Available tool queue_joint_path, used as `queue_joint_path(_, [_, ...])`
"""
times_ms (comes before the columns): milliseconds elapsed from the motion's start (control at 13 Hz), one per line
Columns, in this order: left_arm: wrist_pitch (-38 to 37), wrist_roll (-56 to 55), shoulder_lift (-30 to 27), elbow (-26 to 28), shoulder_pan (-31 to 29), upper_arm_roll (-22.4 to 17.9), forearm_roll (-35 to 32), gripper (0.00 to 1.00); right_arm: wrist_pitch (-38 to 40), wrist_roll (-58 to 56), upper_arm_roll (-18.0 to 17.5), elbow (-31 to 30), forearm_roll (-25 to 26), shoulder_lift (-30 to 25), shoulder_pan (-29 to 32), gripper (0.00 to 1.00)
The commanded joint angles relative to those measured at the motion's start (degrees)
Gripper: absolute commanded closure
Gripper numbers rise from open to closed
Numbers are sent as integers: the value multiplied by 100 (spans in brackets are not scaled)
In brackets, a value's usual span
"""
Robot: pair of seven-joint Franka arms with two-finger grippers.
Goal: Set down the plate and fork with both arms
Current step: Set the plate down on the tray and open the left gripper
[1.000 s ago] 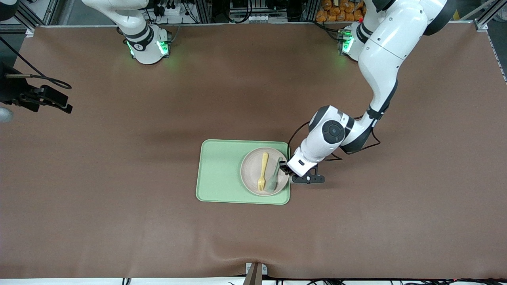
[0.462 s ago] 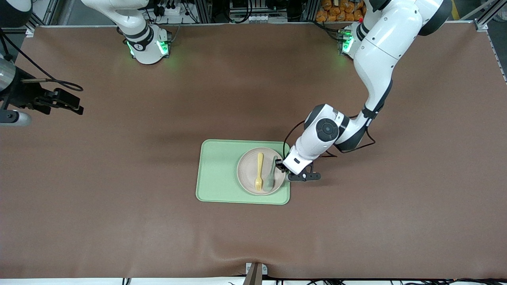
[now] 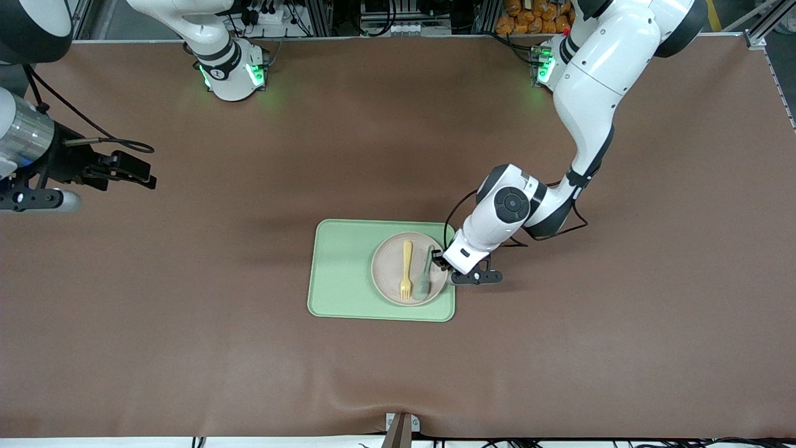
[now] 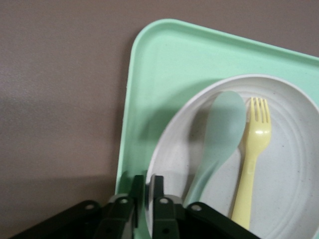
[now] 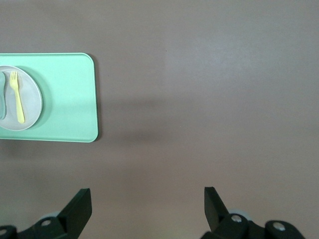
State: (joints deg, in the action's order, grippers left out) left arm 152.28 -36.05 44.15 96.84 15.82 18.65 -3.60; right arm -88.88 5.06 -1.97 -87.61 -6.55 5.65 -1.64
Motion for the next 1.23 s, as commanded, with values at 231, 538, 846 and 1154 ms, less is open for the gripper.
queue_joint_path(231, [13, -183, -520, -42, -18, -142, -123, 0, -138, 853, 13, 542, -127, 454, -389, 0])
queue_joint_path(538, [-714, 1, -1153, -51, -97, -397, -499, 0, -804, 1382, 13, 851, -145, 989, -836, 0])
queue_joint_path(846, [-1804, 483, -1847, -139, -508, -388, -650, 0, -1482, 1647, 13, 1307, -145, 1753, -1434, 0])
queue_joint_path(1154, [-3149, 775, -2305, -700, -747, -370, -572, 0, -1562, 2023, 21, 2203, -118, 2764, -2040, 0])
